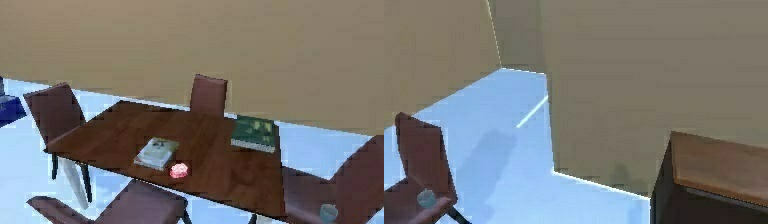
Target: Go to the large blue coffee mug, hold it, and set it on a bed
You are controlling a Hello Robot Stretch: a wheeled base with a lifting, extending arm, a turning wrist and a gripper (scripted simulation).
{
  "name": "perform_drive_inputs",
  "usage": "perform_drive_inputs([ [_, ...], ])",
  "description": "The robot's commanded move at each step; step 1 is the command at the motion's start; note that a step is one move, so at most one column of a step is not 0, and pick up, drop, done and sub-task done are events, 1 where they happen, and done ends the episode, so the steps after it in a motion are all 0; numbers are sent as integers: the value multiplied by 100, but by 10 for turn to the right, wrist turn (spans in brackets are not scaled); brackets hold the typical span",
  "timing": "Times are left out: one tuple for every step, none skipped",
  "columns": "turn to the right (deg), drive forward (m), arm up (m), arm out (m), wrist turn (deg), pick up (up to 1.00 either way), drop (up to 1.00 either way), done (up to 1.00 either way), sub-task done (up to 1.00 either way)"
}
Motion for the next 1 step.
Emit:
perform_drive_inputs([
  [450, 0, 0, 0, 0, 0, 0, 0, 0],
])
